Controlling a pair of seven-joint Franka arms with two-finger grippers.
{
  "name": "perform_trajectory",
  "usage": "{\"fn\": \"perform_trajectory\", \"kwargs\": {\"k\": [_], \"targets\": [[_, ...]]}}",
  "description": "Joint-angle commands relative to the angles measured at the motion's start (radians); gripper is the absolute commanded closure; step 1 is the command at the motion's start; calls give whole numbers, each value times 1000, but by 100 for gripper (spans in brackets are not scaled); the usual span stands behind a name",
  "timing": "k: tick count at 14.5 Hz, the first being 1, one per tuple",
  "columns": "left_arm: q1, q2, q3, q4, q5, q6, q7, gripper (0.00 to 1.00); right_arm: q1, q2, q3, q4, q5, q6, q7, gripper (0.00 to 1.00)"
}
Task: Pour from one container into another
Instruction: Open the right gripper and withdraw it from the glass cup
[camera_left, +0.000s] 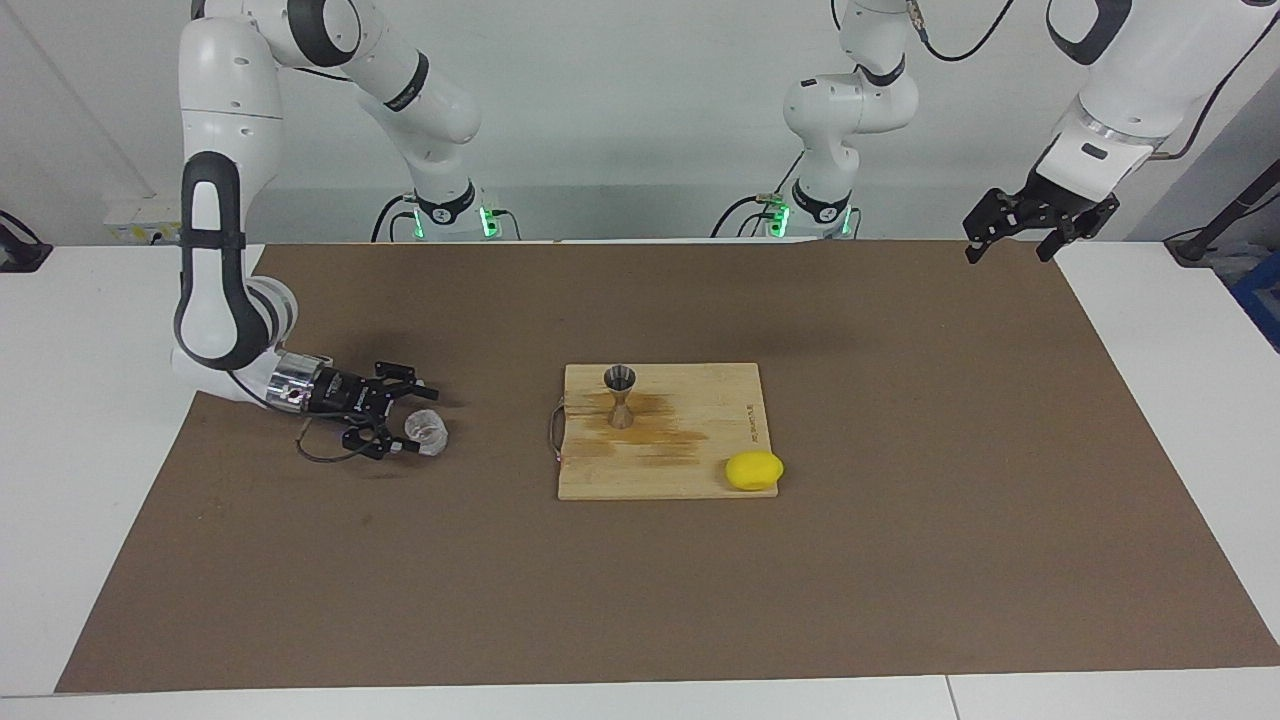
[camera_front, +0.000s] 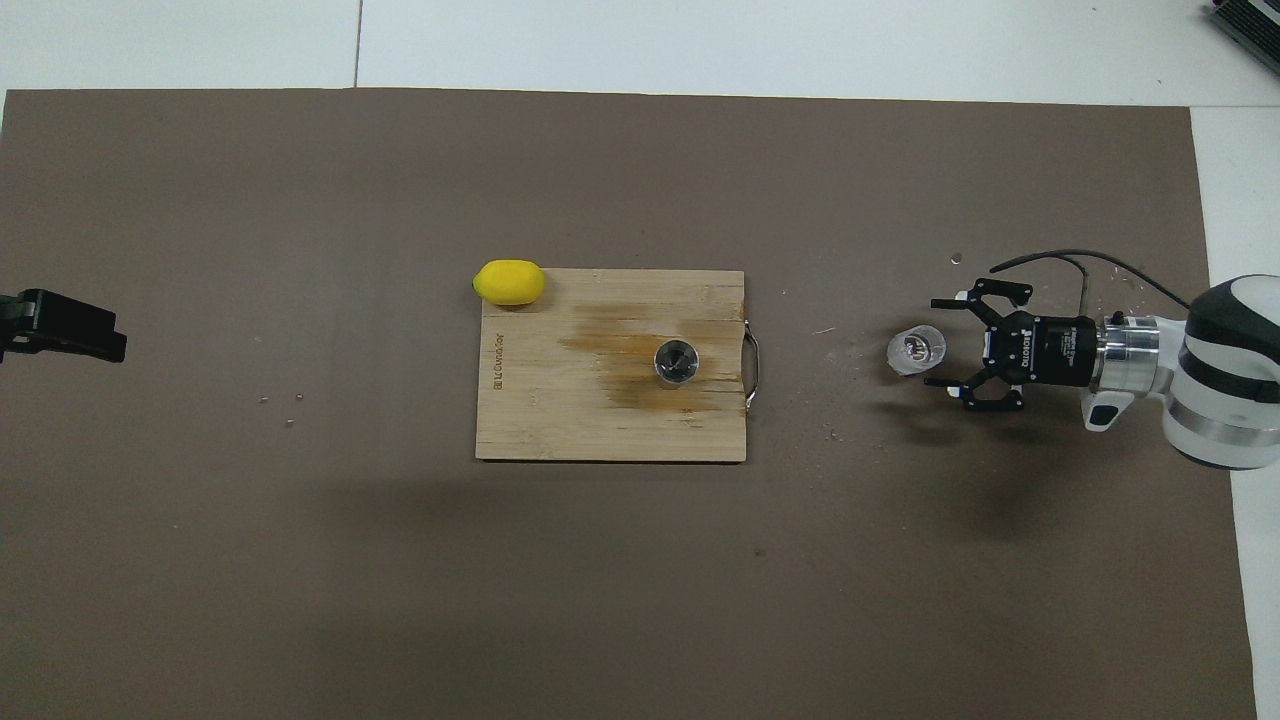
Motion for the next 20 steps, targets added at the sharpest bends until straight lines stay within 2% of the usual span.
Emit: {"fn": "perform_trajectory", "kwargs": {"k": [1, 6, 9, 11, 17, 20], "targets": [[7, -15, -7, -6, 8, 2, -11, 0, -2, -79, 3, -5, -61, -6, 28, 0], [7, -15, -7, -7, 8, 2, -12, 0, 3, -188, 1, -2, -274, 3, -99, 0], [7, -15, -7, -7, 8, 3, -12, 0, 9, -222, 1, 21, -458, 12, -186, 0], [7, -17, -7, -9, 8, 3, -12, 0, 43, -244, 1, 29, -574, 39, -203, 0], [7, -22, -5, -13, 8, 5, -12, 0, 153, -348, 5, 36, -754, 225, -223, 0], [7, -23, -7, -16, 8, 5, -12, 0, 159, -353, 12, 84, -910, 189, -336, 0]]}}
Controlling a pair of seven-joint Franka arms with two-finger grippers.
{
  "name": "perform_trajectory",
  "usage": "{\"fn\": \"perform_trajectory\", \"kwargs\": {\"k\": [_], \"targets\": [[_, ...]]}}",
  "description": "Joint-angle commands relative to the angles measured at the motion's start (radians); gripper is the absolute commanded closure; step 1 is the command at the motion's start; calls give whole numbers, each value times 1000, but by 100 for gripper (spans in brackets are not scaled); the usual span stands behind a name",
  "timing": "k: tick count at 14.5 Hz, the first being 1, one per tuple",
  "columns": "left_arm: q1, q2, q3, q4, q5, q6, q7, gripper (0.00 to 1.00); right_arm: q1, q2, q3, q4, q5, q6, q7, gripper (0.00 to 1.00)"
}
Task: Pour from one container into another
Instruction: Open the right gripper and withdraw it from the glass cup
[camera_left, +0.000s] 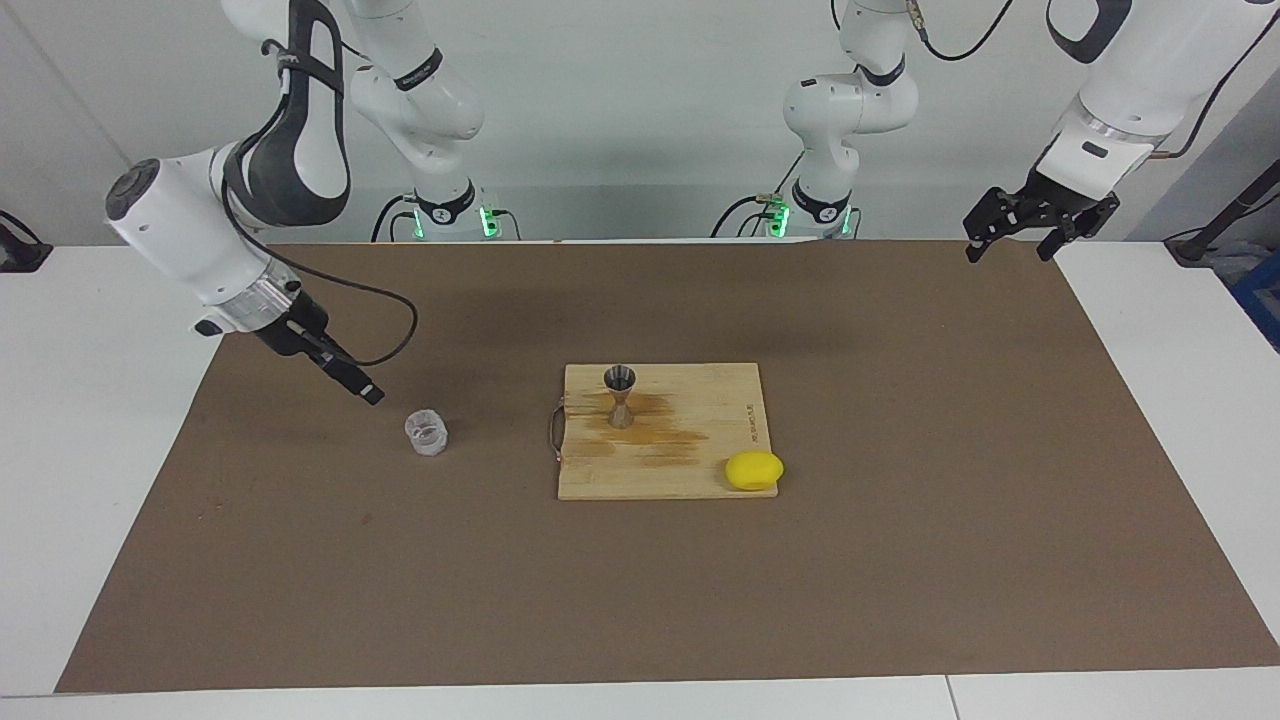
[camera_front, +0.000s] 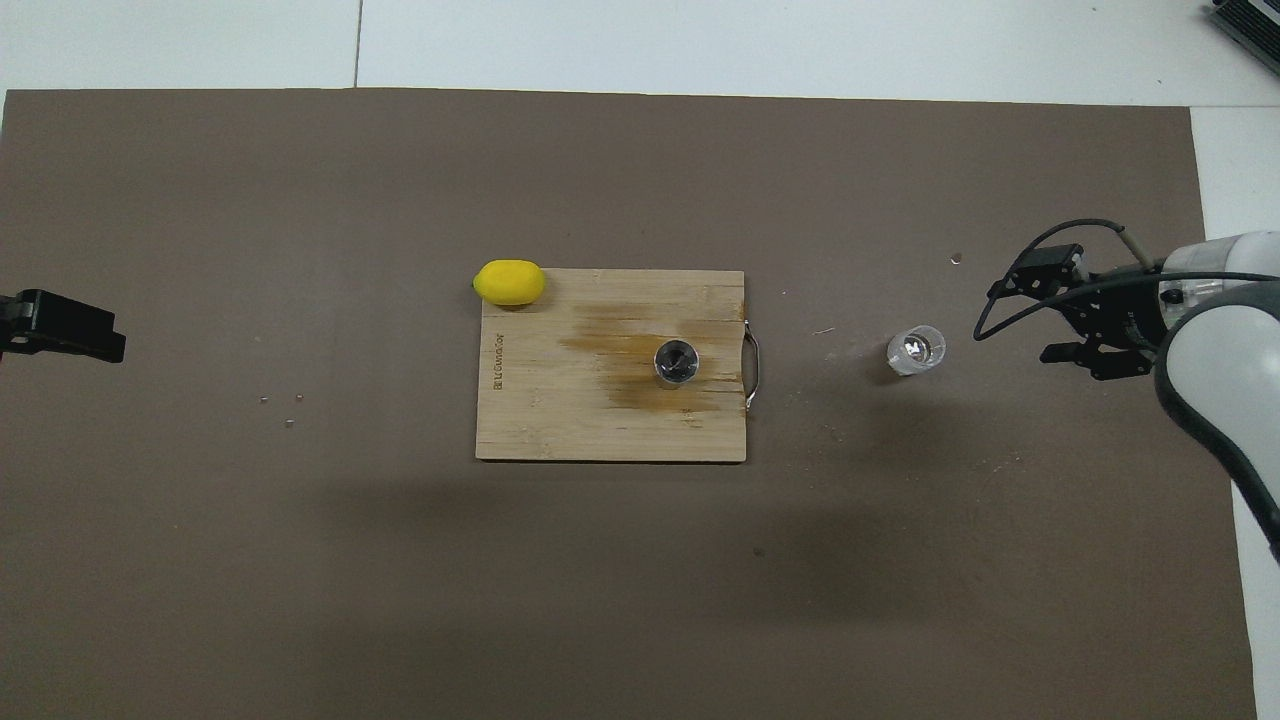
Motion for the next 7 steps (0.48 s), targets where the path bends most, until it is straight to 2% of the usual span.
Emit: {"fn": "perform_trajectory", "kwargs": {"k": [1, 4, 7], "targets": [[7, -21, -7, -16, 8, 5, -12, 0, -11, -6, 11, 42, -105, -40, -98, 0], [7, -21, -7, -18, 8, 5, -12, 0, -8, -32, 16, 86, -229, -96, -110, 0], [7, -26, -7, -21, 8, 5, -12, 0, 3, -38, 30, 155, -256, -180, -124, 0]]}}
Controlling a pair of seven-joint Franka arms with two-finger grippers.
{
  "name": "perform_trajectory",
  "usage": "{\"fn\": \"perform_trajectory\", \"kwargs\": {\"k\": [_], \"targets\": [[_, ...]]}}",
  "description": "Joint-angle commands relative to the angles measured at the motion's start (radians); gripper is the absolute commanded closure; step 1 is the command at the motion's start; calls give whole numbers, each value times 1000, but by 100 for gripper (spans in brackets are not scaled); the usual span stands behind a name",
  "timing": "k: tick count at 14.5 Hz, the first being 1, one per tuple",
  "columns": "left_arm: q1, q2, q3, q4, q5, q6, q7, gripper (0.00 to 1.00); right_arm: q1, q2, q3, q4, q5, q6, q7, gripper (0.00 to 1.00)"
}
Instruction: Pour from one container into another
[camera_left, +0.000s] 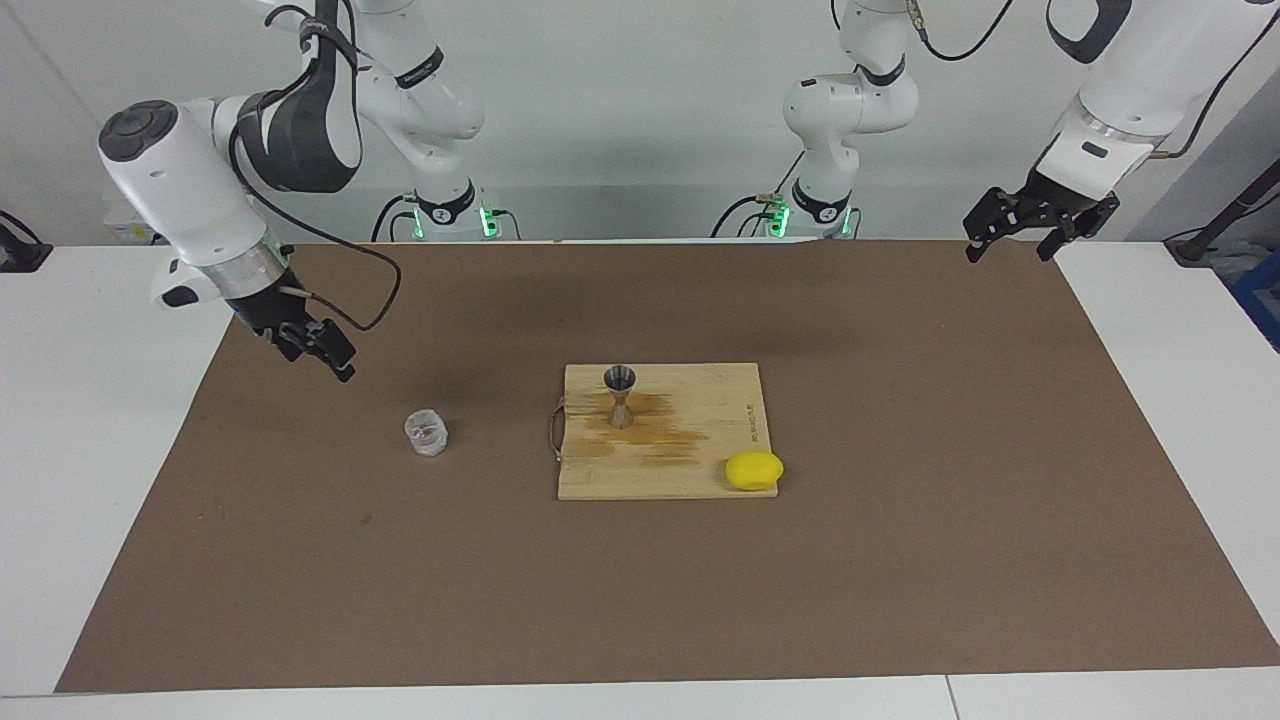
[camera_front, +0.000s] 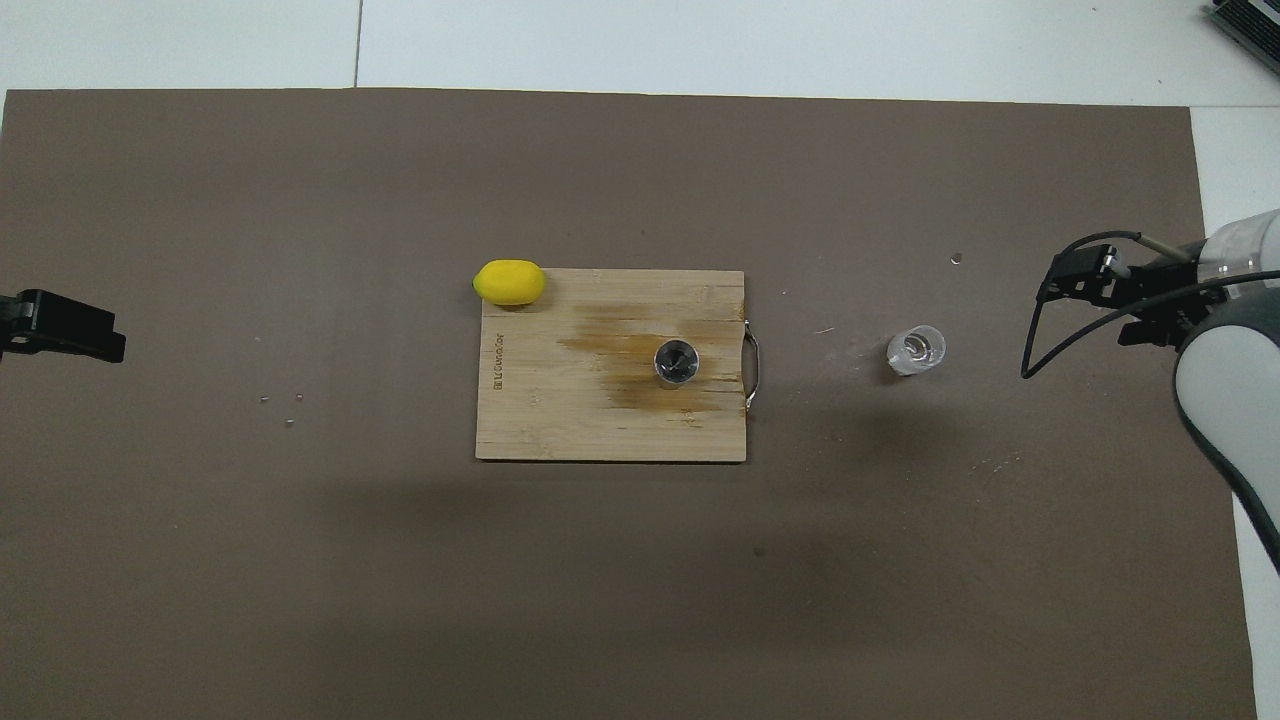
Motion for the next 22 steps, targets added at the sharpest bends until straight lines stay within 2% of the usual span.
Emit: {"fn": "perform_trajectory", "kwargs": {"k": [1, 3, 5, 8, 11, 15, 22], "targets": [[6, -27, -7, -24, 8, 5, -12, 0, 58, -15, -23, 64, -32, -100, -38, 0], [6, -27, -7, -25, 8, 5, -12, 0, 178, -45, -164, 86, -35, -151, -41, 0], [6, -27, -7, -25, 8, 5, -12, 0, 250, -68, -246, 107, -36, -203, -67, 0], [6, -27, -7, -25, 8, 5, -12, 0, 299, -64, -303, 189, -61, -312, -114, 0], [6, -27, -7, -25, 8, 5, -12, 0, 397, -70, -387, 196, -105, -326, -119, 0], [6, -27, -7, -25, 8, 3, -12, 0, 359, -82, -337, 186, -91, -347, -146, 0], [6, -27, -7, -24, 8, 0, -12, 0, 361, -73, -335, 226, -110, -384, -205, 0]]}}
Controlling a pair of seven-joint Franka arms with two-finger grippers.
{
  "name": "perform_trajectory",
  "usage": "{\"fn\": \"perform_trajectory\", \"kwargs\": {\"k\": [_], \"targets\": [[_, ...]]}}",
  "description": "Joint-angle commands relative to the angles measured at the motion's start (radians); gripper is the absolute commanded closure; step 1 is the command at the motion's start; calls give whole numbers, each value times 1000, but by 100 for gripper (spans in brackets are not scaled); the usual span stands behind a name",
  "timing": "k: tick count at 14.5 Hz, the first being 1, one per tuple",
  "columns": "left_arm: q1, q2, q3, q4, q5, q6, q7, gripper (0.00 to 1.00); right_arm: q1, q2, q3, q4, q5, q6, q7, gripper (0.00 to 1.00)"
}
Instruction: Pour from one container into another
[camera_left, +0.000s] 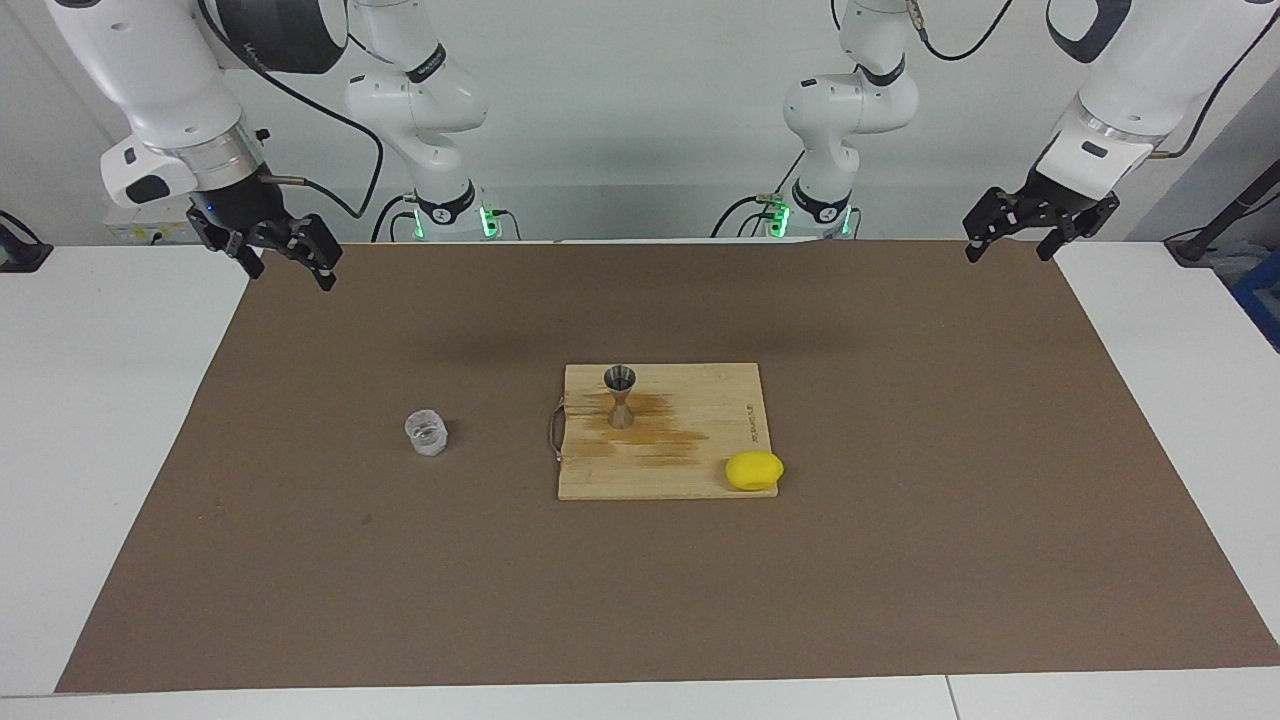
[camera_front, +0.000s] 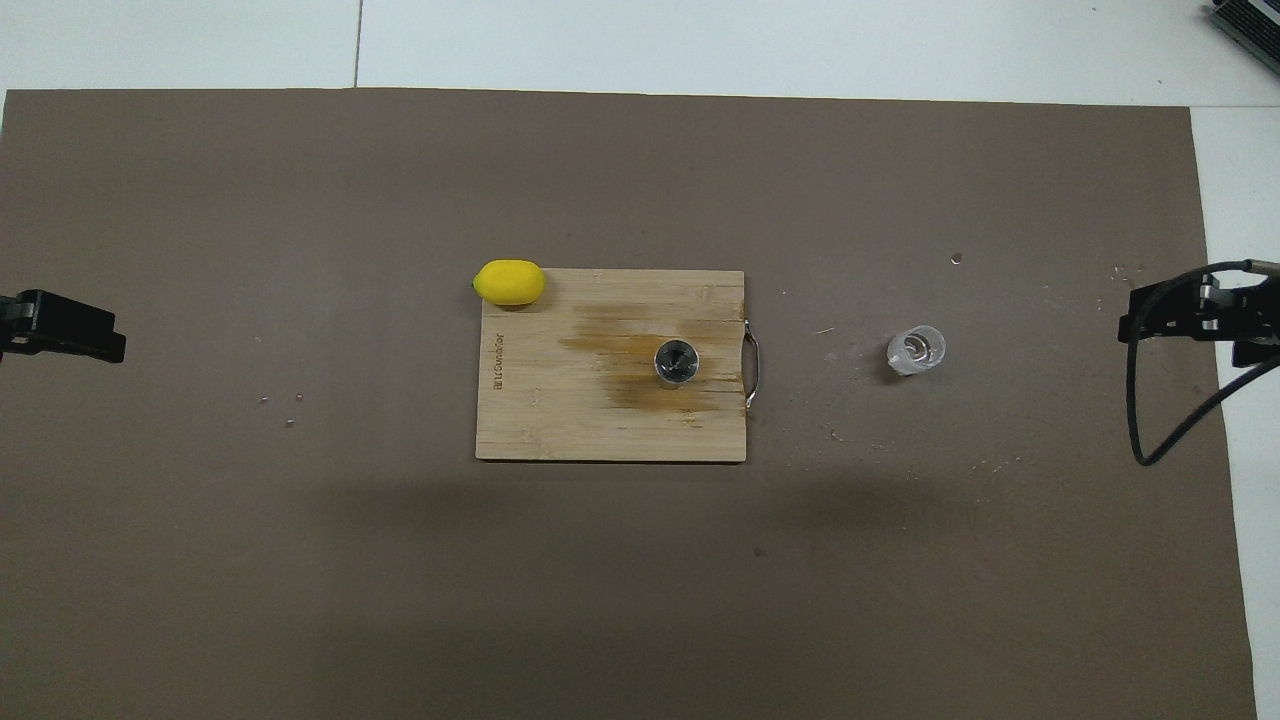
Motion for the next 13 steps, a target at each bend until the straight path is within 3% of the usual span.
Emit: {"fn": "perform_trajectory", "kwargs": {"k": [1, 3, 8, 13], "targets": [[6, -26, -6, -23, 8, -1, -12, 0, -16, 1, 14, 22, -30, -33, -90, 0], [6, -26, -6, -23, 8, 0, -12, 0, -16, -7, 2, 22, -32, -64, -168, 0], [6, -26, -6, -23, 8, 3, -12, 0, -2, -25, 14, -16, -81, -5, -113, 0], [6, -26, -6, -23, 8, 5, -12, 0, -2, -27, 13, -19, 9, -28, -33, 0]]}}
